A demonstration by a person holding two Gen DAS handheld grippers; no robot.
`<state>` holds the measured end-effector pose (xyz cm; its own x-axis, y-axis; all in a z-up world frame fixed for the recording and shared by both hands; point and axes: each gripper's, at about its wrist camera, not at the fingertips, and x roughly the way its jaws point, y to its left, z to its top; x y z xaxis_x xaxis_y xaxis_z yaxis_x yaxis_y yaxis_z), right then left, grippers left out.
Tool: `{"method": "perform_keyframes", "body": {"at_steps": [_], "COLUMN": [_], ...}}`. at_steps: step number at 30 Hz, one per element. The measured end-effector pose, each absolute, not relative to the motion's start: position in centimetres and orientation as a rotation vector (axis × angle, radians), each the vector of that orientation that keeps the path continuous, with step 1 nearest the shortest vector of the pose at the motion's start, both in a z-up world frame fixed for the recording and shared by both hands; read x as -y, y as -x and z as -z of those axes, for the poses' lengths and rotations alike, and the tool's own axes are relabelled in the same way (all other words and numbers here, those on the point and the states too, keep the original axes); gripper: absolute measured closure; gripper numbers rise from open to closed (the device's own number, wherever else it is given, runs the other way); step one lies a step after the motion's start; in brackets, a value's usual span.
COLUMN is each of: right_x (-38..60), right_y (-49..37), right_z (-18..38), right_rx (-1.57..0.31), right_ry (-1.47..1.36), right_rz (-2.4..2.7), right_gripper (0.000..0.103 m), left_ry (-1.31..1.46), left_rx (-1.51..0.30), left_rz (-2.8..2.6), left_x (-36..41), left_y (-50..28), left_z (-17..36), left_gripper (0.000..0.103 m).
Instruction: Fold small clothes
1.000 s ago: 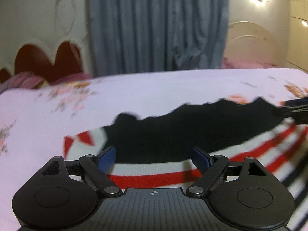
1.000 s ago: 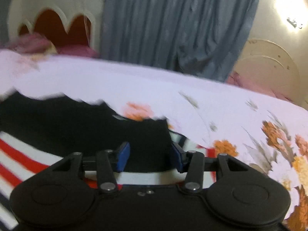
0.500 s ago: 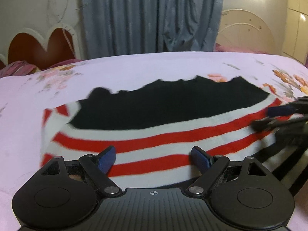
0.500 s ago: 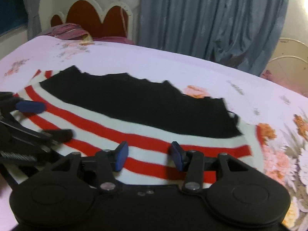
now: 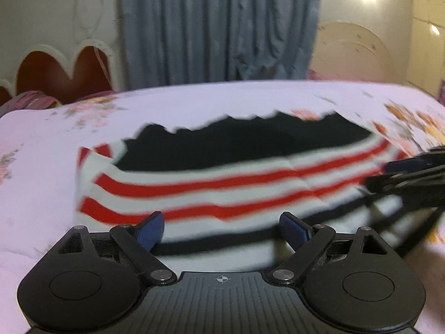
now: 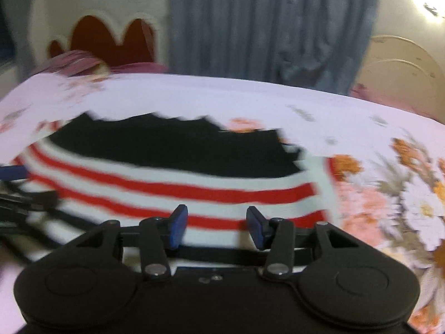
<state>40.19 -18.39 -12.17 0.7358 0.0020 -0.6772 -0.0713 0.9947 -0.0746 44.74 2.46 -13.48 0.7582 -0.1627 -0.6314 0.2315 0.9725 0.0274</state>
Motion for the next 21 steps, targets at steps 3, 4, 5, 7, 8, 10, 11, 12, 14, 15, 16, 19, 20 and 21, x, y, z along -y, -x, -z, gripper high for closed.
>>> {"method": "perform_keyframes", "body": {"at_steps": [3,4,5,7,8,10,11,12,14,15,16,19,20,21], "right_x": [17.0,16.9,16.8,16.6,16.7,16.8,16.5,16.1,15.3,15.4,15.9,18.1,19.1,19.9], "right_y": [-39.1,-38.5,-38.0,-37.4,-37.4,-37.2,-37.1,-37.1,-37.0,-36.8,-36.5,-35.2,-34.4,-33.8], "right_z": [13.8,14.0,14.1,14.0,13.7,13.0,12.8,12.9,13.6,14.0,14.2,14.0,13.9,13.9], "right_rx": [-0.795,-0.79,-0.789,-0.78,-0.778,-0.762,-0.762,-0.771,-0.815,-0.823,-0.822,-0.827,-0.825,-0.824], "right_ry": [0.135,0.139,0.148,0.169,0.154,0.105,0.105,0.117,0.153,0.161,0.154,0.121,0.121,0.118], "right_rz": [0.009,0.017,0.021,0.019,0.012,-0.018,-0.028,-0.037,-0.016,-0.005,0.0,0.023,0.041,0.056], "right_gripper": [0.057,0.057,0.057,0.057,0.057,0.059,0.059,0.059,0.058,0.058,0.058,0.058,0.058,0.058], "left_ry": [-0.141,-0.137,-0.138,-0.149,-0.14,-0.11,-0.107,-0.115,-0.128,-0.137,-0.141,-0.138,-0.115,-0.076], "left_rx": [-0.698,-0.693,-0.691,-0.678,-0.665,-0.659,-0.665,-0.673,-0.686,-0.69,-0.686,-0.685,-0.69,-0.697], "left_rz": [0.214,0.212,0.211,0.21,0.214,0.22,0.216,0.21,0.196,0.192,0.187,0.121,0.097,0.082], "left_x": [-1.9,-2.0,-2.1,-2.1,-2.2,-2.2,-2.2,-2.0,-2.1,-2.3,-2.7,-5.1,-6.3,-7.6], "left_y": [-43.5,-43.1,-42.8,-42.3,-41.9,-41.3,-41.2,-41.0,-40.8,-40.7,-40.5,-39.9,-39.7,-39.4], "left_z": [14.6,14.7,14.6,14.0,13.6,13.3,13.4,13.7,14.3,14.6,14.7,14.6,14.6,14.7], "left_gripper": [0.014,0.014,0.014,0.014,0.014,0.014,0.014,0.014,0.014,0.014,0.014,0.014,0.014,0.014]}}
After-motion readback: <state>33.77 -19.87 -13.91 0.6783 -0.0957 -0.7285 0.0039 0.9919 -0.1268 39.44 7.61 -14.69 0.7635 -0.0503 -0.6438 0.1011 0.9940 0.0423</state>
